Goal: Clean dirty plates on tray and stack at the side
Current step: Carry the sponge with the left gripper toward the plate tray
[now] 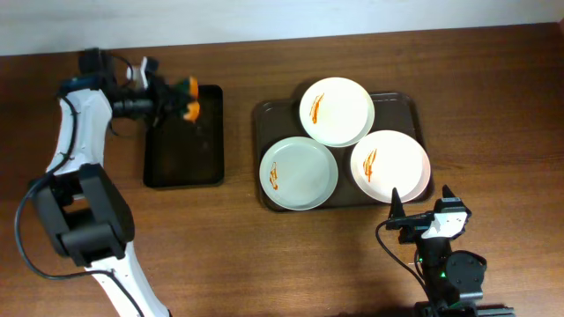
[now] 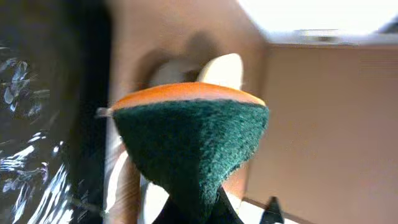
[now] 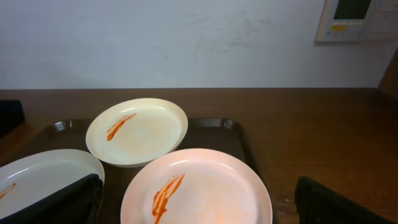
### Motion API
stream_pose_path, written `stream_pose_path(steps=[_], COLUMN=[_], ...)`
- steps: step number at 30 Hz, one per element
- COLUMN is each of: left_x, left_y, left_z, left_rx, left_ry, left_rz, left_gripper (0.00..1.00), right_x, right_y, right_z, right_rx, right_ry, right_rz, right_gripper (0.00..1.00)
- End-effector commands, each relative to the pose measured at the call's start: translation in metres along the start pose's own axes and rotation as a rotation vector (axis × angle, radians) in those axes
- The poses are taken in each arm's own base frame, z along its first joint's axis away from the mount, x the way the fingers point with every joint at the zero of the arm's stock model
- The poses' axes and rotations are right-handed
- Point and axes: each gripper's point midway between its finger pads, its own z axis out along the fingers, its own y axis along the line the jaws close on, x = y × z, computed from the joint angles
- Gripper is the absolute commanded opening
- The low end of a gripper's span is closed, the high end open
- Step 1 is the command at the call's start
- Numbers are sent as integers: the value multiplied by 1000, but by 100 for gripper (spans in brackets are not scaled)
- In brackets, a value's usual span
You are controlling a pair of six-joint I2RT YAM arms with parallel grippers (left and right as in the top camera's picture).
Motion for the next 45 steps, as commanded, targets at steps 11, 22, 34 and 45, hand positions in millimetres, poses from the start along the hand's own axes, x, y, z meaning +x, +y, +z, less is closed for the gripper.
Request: stream_pose_path(steps=[11,22,34,45], left_x=[13,32,34,29], left_y=[7,65,64,54], left_z=[-18,-5,10,-22], left_rx=[-325,-530,-750,-887], left_ry=[-20,47,53,-11], left_rz=[87,20,142,199], left_gripper=[0,0,0,0], right_x=[3,3,3,3], right_y=[-3,-3,-3,-3], right_z=[0,0,0,0], right_rx=[15,14,14,14], right_ry=[6,6,6,6], right_rz=[-6,-6,-6,-6], right_gripper=[98,98,98,98])
